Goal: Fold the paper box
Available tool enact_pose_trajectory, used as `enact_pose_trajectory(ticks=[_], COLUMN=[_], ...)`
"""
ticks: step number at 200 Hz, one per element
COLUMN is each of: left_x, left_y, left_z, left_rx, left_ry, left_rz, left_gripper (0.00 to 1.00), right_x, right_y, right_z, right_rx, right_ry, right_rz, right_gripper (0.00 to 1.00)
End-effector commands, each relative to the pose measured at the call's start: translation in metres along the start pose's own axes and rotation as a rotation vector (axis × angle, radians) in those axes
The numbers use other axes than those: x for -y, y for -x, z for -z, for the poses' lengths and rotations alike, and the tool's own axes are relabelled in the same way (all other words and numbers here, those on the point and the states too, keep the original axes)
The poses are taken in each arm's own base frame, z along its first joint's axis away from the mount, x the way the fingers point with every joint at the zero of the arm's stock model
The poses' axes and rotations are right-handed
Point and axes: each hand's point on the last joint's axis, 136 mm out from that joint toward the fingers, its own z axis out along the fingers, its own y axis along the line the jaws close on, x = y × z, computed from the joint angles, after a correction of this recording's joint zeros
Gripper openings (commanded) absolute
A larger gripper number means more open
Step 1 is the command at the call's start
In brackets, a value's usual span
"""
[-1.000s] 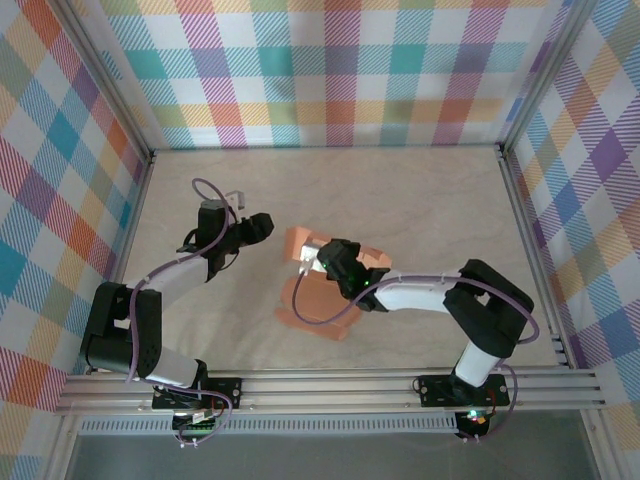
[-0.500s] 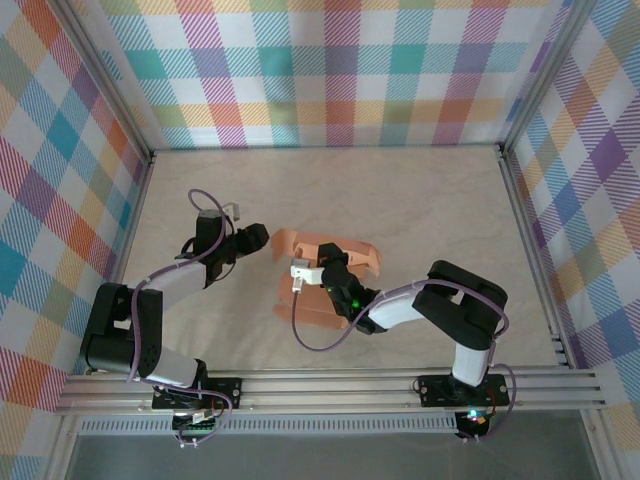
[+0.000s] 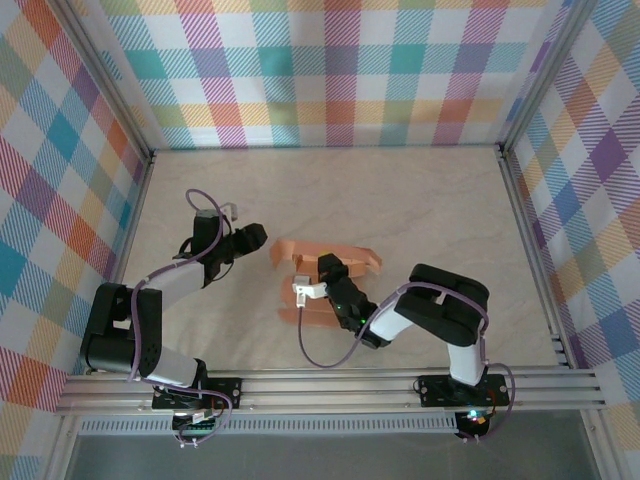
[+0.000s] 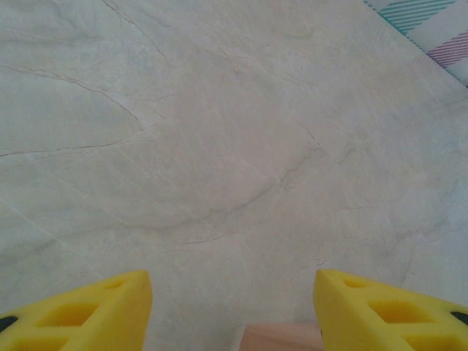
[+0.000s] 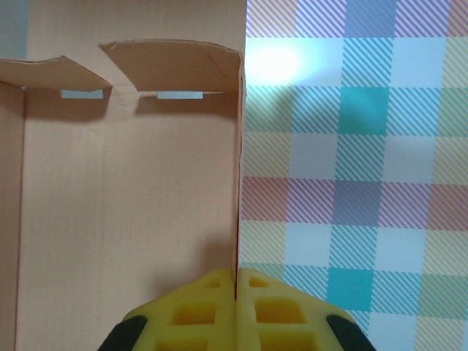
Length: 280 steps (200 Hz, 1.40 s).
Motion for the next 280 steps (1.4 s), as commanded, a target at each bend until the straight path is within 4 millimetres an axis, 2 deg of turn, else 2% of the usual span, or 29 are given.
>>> enact_pose_trajectory(ticks=[1,21,44,89,129,145,190,242,280], left_x=[-0.008,-0.003,0.0,0.001,0.006,0.014,0.032,0.054,0.062], left_y=[-0.003,-0.01,-0.016,-0.028,-0.037,-0.041,-0.054,-0.066,-0.09], left_z=[-0.003,-0.011,-0.019,-0.028,-0.037,-0.041,-0.053,-0.05,-0.038], left_rx=[-0.034,-0.074,-0.104,-0.139,-0.183,-0.199,-0.254,-0.317,-0.352], left_ry=[0.011,-0.029,-0.067,-0.081,-0.098,-0.117,-0.153,-0.249,-0.283], left_rz=[-0.008,0.001,0.023,0.041,0.034,0.02,-0.026,-0.07,-0.115], left_gripper=[0.6,0.6,0.6,0.6,0.6,0.53,0.48,0.42,0.4], right_x=[0.009,-0.003,-0.005,-0.004,-0.008,-0.005,-0.011,-0.01,-0.01], right_y=[-0.002,-0.008,-0.012,-0.009,-0.007,-0.008,-0.011,-0.011,-0.014], right_z=[0.011,0.022,0.027,0.017,0.016,0.017,0.019,0.019,0.018], right_rx=[0.026,0.025,0.034,0.03,0.031,0.032,0.024,0.022,0.013], right_ry=[0.033,0.132,0.133,0.004,0.012,0.02,0.054,0.055,0.066], right_rz=[-0.103,-0.135,-0.116,-0.024,-0.028,-0.042,-0.049,-0.054,-0.071], right_gripper=[0.0,0.0,0.0,0.0,0.0,0.0,0.0,0.0,0.0])
